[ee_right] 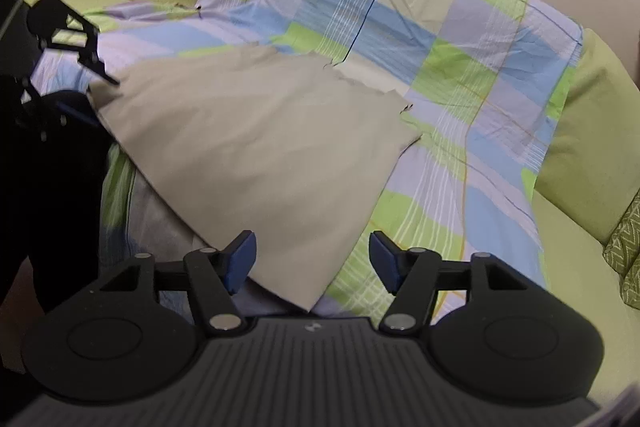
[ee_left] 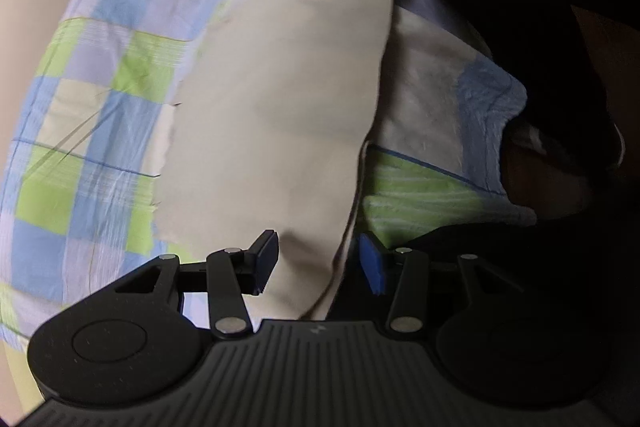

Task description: Fold clothes

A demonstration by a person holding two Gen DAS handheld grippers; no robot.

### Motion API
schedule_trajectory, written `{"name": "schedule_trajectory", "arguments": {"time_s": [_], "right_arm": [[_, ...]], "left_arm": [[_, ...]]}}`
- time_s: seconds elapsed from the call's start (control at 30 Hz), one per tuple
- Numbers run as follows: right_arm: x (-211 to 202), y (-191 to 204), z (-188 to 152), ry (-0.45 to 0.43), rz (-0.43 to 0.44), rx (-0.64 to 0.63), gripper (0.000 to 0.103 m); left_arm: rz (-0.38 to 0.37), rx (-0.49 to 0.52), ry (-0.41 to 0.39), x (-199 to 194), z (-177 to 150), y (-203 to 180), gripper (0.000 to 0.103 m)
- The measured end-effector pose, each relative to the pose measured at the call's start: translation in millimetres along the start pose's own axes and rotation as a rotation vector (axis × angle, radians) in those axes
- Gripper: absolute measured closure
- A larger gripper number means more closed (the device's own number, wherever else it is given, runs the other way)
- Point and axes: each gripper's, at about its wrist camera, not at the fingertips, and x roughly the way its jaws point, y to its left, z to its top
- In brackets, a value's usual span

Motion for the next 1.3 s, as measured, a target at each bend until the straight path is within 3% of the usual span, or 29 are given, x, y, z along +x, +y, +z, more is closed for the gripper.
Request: {"name": "schedule_trajectory", "arguments": {"time_s": [0.13, 0.27, 0.37, 0.43, 0.53, 0.6, 0.73, 0.87, 1.0, 1.07, 1.13, 1.2, 1.3], "right_arm": [[1, 3, -3, -0.001, -0.005, 0.021, 0.037], [-1, 6, -6, 0.001, -0.003, 0.011, 0.035], [0, 9, -10, 0.008, 0.003, -0.014, 0.035], [2, 14, -13, 0.015, 0.011, -0.045, 0.035], [8, 26, -15, 0.024, 0.042, -0.125, 0.035], [14, 37, -15, 0.027, 0.070, -0.190, 0.035], [39, 70, -7, 0.049, 0.095, -0.339, 0.035], [65, 84, -1, 0.068, 0.085, -0.382, 0.035], [79, 106, -1, 0.046, 0.010, -0.509, 0.036], [82, 108, -7, 0.043, -0.045, -0.574, 0.041], [82, 105, -11, 0.043, -0.083, -0.598, 0.056], [77, 96, -14, 0.036, -0.121, -0.597, 0.059], [66, 88, -20, 0.013, -0.147, -0.596, 0.081]], "left_arm": [[0.061, 0.027, 0.057, 15, 12, -10, 0.048], [0.183, 0.067, 0.062, 14, 12, -16, 0.048], [0.176, 0.012, 0.052, 8, 8, -6, 0.059], [0.139, -0.036, 0.048, 4, 7, 6, 0.085], [-0.016, -0.233, 0.007, -2, 3, 39, 0.091], [-0.126, -0.420, -0.036, -3, -6, 69, 0.097], [-0.210, -0.615, -0.083, 0, -22, 106, 0.098], [-0.267, -0.742, -0.125, 0, -32, 129, 0.098], [-0.327, -0.854, -0.155, 1, -45, 145, 0.098], [-0.337, -0.871, -0.155, 1, -47, 148, 0.098], [-0.311, -0.821, -0.140, 1, -46, 143, 0.098], [-0.280, -0.758, -0.123, 0, -43, 136, 0.098], [-0.232, -0.655, -0.102, 2, -37, 119, 0.098]]}}
